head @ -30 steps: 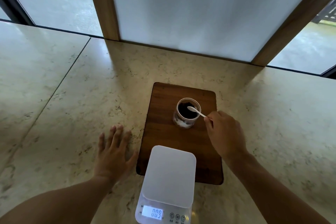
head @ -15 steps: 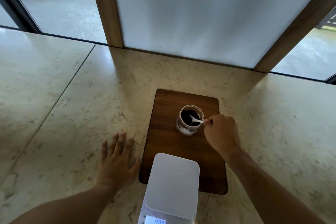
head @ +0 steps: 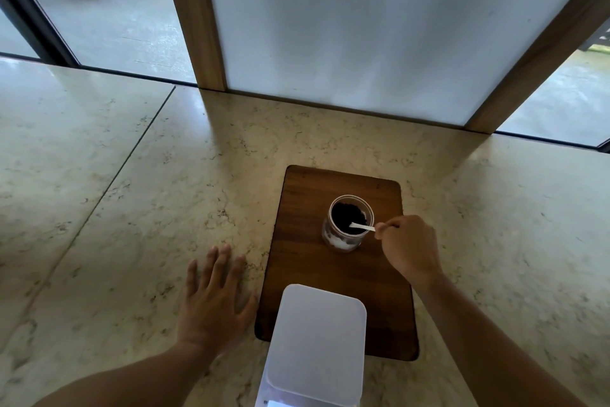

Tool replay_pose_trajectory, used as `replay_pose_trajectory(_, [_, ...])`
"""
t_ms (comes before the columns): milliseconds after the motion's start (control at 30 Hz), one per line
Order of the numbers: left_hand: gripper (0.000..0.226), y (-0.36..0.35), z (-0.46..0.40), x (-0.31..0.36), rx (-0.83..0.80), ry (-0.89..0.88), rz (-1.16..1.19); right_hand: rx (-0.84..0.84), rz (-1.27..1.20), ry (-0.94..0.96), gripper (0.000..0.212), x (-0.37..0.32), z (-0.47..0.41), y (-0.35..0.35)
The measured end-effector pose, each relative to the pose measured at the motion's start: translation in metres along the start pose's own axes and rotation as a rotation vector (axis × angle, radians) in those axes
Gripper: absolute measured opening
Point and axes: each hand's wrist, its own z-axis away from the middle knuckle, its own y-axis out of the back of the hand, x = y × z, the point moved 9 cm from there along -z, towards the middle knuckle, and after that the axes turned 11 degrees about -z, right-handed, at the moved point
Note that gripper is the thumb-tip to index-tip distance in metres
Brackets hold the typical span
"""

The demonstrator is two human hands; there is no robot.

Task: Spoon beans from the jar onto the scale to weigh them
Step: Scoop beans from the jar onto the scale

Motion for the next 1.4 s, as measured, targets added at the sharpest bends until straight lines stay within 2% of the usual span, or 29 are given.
replay_pose_trajectory(167, [0.079, 0.001, 0.0, 0.001, 0.001, -0.005, -0.002, -0.002, -0.096, -0.132, 0.033, 0.018, -0.005, -0.002])
replay_pose_trajectory(700, [0.081, 0.012, 0.002, 0.004, 0.007, -0.003, 0.014, -0.016, -0.13, -0.153, 0.037, 0.025, -0.006, -0.003])
replay_pose_trajectory(1267, [0.08, 0.01, 0.002, 0.003, -0.006, 0.008, 0.027, -0.012, -0.15, -0.227, 0.031, 0.035, -0.009, -0.005])
replay_pose_trajectory(1400, [0.082, 0.013, 0.003, 0.003, -0.001, 0.003, 0.032, -0.054, -0.203, -0.249, 0.018, 0.037, -0.009, -0.005])
